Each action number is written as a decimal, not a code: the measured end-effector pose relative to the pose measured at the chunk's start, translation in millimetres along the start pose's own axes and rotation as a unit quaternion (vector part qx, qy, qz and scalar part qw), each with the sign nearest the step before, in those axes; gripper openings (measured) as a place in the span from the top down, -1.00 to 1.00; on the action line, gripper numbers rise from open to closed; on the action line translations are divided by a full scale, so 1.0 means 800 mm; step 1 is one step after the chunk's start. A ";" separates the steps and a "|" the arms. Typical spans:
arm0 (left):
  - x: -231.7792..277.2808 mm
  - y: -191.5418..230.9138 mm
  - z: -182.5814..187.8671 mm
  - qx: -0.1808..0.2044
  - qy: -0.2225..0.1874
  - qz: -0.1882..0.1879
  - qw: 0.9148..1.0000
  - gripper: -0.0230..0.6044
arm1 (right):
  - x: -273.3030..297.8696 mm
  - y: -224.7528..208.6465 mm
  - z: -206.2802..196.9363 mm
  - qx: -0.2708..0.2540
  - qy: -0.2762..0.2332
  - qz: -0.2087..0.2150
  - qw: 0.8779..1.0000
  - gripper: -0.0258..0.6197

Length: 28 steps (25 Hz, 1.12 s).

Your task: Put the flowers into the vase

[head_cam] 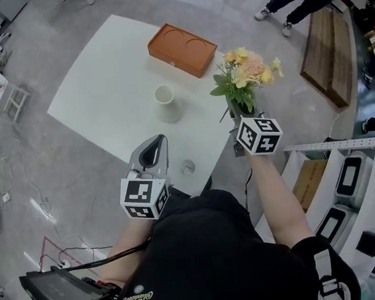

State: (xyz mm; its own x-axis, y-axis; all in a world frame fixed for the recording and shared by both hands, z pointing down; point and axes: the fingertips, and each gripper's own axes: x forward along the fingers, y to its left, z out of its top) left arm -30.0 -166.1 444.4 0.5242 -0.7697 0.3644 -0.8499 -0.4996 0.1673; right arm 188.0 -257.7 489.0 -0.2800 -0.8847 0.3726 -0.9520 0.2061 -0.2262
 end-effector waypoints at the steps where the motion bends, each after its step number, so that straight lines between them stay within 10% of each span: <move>1: 0.000 0.000 0.001 0.000 -0.001 0.000 1.000 0.90 | -0.006 0.003 0.002 -0.010 -0.013 -0.001 1.000 0.76; 28: -0.044 0.062 0.009 -0.025 -0.026 0.072 0.997 0.90 | -0.002 0.166 0.066 -0.074 -0.078 0.110 0.988 0.76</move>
State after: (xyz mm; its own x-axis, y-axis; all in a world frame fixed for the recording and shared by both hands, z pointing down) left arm -90.1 -166.6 433.2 0.3966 -0.8522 0.3412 -0.9179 -0.3623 0.1621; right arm 68.5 -251.0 410.5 -0.4713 -0.8625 0.1841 -0.8809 0.4498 -0.1473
